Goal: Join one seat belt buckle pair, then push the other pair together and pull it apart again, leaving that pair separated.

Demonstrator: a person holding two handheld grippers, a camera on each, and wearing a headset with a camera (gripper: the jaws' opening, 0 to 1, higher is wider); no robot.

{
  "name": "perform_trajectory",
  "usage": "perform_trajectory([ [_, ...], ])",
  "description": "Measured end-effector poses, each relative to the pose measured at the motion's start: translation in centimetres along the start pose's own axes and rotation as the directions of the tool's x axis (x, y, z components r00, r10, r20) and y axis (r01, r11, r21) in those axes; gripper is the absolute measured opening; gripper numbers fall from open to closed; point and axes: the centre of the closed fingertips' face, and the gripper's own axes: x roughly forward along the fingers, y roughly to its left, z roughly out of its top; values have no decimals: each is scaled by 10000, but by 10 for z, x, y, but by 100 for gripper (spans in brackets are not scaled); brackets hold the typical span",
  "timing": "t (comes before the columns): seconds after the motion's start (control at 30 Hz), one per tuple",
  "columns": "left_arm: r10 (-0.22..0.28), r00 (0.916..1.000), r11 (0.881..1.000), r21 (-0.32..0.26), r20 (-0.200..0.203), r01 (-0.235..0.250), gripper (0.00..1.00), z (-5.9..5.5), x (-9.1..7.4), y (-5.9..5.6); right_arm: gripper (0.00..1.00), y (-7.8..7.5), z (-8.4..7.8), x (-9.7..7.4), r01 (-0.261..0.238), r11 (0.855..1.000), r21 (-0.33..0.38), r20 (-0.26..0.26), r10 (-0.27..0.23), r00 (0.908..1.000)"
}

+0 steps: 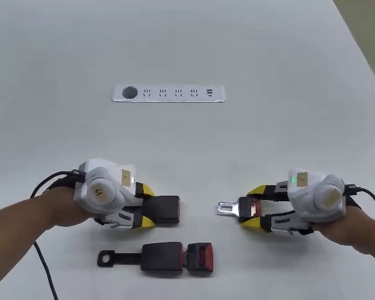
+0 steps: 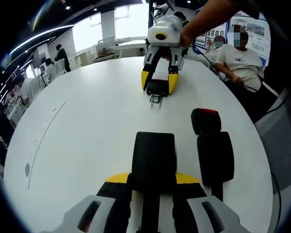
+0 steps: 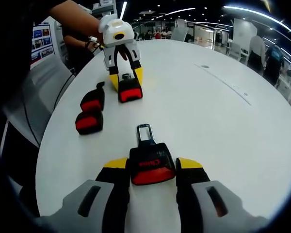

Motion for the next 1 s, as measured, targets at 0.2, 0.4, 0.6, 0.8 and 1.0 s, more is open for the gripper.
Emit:
perform_trajectory([
  [0.2, -63, 9999, 9999, 100, -120, 65, 33, 0, 1, 0, 34, 3, 2, -2, -365, 9985, -416, -465, 345, 9983],
  [0.4, 62, 9998, 9999, -111, -177, -64, 33, 0, 1, 0, 34, 6, 4, -4, -540, 9968, -592, -623, 503, 9968],
  [0.6, 65, 9997, 9999, -116, -251, -68, 33, -2, 1, 0, 34, 8, 6, -3, -505, 9971, -568, -644, 468, 9968],
  [0.8, 77, 9994, 9998, -164, -336, -82, 33, -4, 2, 1, 34, 13, 14, 7, -581, 9963, -638, -545, 547, 9970],
  [1.0, 90, 9992, 9997, -202, -386, -98, 33, -5, 3, 1, 34, 14, 18, 18, -580, 9957, -725, -595, 537, 9968],
])
